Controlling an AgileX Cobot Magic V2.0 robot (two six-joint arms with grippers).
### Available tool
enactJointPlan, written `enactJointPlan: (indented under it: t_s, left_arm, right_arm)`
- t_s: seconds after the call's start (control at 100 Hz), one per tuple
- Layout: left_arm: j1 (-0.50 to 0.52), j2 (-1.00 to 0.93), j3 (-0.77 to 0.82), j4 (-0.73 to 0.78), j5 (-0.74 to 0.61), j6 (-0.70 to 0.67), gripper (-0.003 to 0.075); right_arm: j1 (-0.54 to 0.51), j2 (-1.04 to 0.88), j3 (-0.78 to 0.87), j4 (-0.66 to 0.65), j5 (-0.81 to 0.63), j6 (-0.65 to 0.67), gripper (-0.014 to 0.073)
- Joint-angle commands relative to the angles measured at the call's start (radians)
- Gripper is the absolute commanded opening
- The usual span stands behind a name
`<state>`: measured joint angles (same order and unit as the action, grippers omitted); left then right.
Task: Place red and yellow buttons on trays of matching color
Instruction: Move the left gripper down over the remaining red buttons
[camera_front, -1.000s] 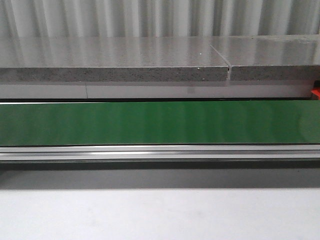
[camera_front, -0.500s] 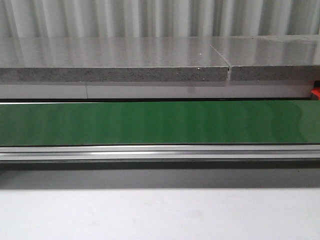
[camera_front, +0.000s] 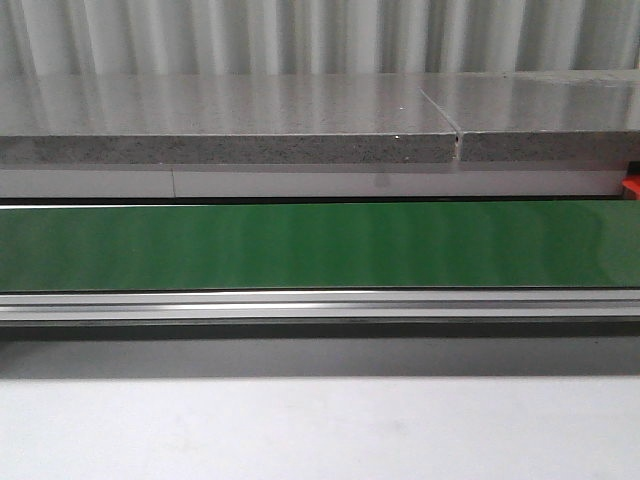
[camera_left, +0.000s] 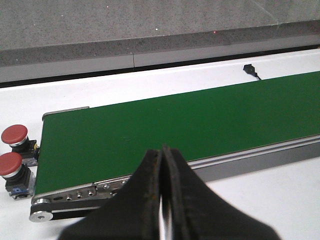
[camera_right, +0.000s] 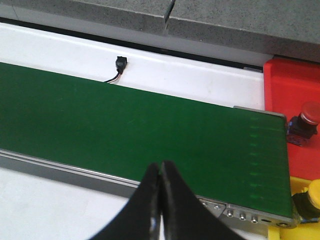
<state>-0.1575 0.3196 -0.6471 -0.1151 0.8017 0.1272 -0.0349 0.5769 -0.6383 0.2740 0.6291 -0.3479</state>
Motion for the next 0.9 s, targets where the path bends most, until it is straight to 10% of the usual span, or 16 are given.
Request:
enactJointPlan:
  t_s: [0.0, 0.62, 0.89]
  left_arm:
    - [-0.008, 0.014, -0.028, -0.009, -0.099, -0.010, -0.0021]
    - [-0.004, 0.427, -0.185, 0.162, -0.064, -0.377, 0.0006]
    - [0.094, 0.603, -0.281, 0.162, -0.060, -0.377, 0.0483]
  right_arm:
    - [0.000, -0.043, -0.005, 0.018, -0.060, -0.008, -0.0068]
    - [0.000, -0.055, 0.003, 0.018, -0.041, -0.008, -0.0068]
    - [0.000, -0.055, 0.003, 0.018, -0.041, -0.008, -0.0068]
